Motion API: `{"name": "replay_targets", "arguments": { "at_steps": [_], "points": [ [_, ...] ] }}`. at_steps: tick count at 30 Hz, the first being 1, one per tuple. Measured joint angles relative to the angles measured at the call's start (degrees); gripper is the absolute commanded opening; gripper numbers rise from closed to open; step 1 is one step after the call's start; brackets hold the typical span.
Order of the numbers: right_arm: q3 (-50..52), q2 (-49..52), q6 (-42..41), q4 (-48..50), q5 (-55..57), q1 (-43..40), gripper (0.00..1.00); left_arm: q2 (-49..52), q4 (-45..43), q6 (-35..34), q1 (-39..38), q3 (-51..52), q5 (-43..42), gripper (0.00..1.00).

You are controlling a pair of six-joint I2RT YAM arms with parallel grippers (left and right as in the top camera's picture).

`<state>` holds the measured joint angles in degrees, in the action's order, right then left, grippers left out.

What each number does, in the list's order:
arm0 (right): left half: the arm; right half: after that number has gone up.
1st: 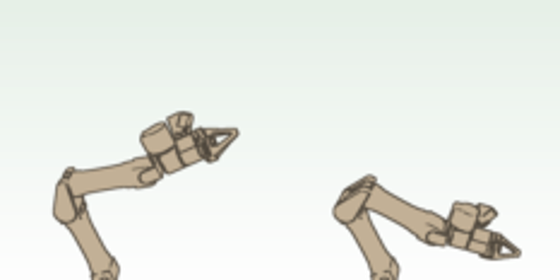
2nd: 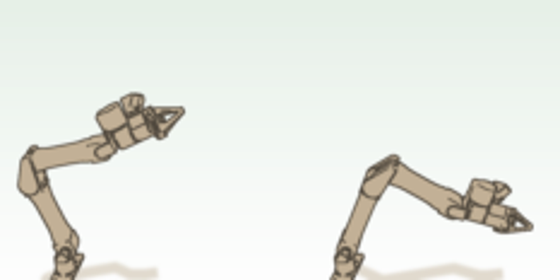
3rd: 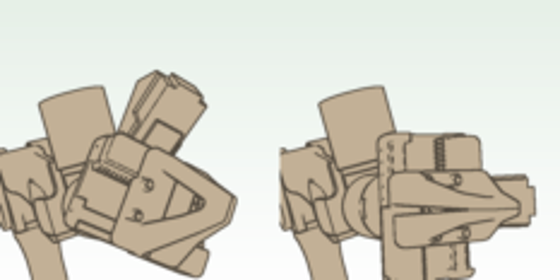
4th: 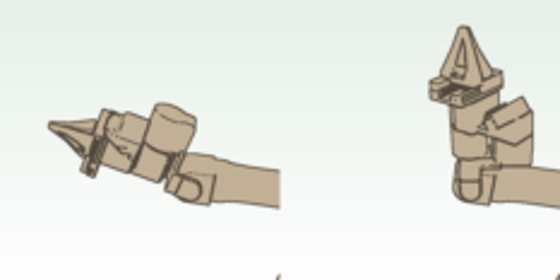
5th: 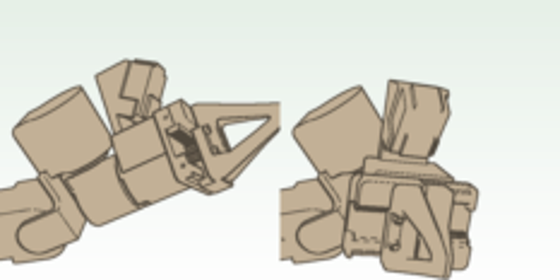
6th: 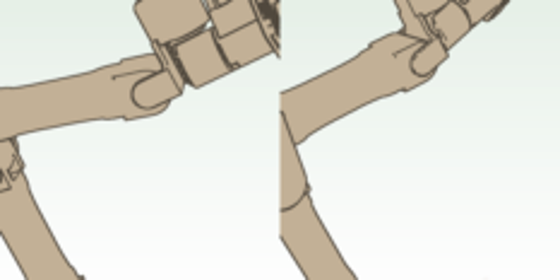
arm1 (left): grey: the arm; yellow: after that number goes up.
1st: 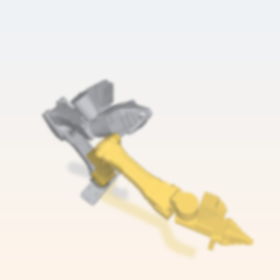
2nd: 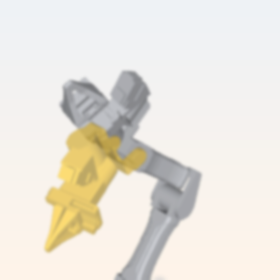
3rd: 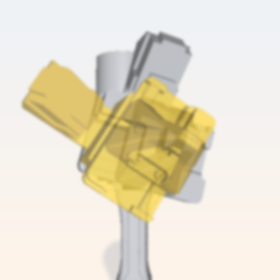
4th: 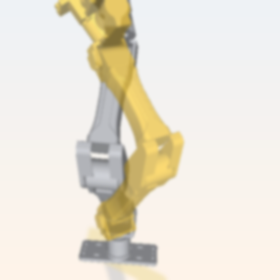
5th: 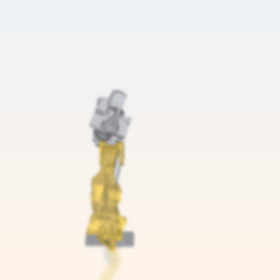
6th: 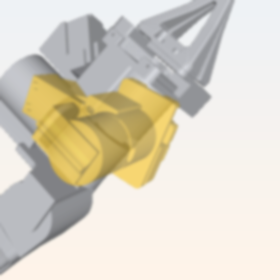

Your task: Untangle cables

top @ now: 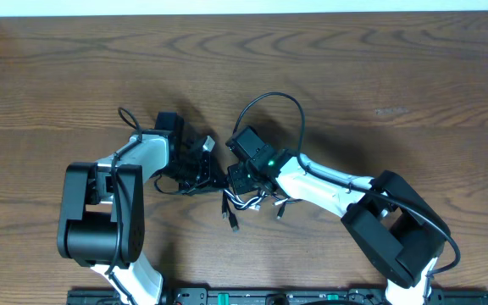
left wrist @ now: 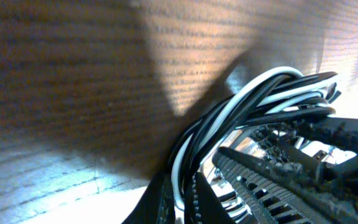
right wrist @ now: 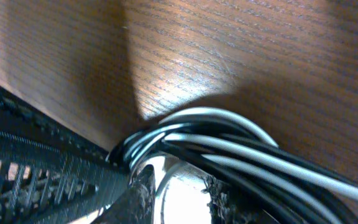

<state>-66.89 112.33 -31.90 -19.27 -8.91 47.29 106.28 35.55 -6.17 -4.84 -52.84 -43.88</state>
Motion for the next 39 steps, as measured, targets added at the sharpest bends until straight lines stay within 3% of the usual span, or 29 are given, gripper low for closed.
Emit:
{"name": "replay_targets", "arguments": {
  "at_steps": [21, 24, 26, 33, 39],
  "points": [
    [0.85, -0.68, -0.17, -0.39, 2.67, 2.14, 0.21, 0.0, 0.0, 0.0, -0.04, 0.0, -0.22, 0.08],
    [1.22, -0.87, -0.15, -0.37, 5.16, 3.17, 0.15, 0.0, 0.0, 0.02, -0.04, 0.0, -0.22, 0.08],
    [1.62, -1.09, -0.28, -0.44, 6.95, 3.65, 0.01, 0.0, 0.0, 0.0, -0.04, 0.0, -0.22, 0.08],
    [1.88, -1.44, -0.57, -1.07, 7.15, 3.43, 0.01, 0.0, 0.0, 0.02, -0.04, 0.0, -0.22, 0.08],
    [2.91, -4.35, 0.59, 0.24, -2.4, -0.87, 0.01, 0.0, 0.0, 0.0, -0.04, 0.0, -0.22, 0.08]
  ]
}}
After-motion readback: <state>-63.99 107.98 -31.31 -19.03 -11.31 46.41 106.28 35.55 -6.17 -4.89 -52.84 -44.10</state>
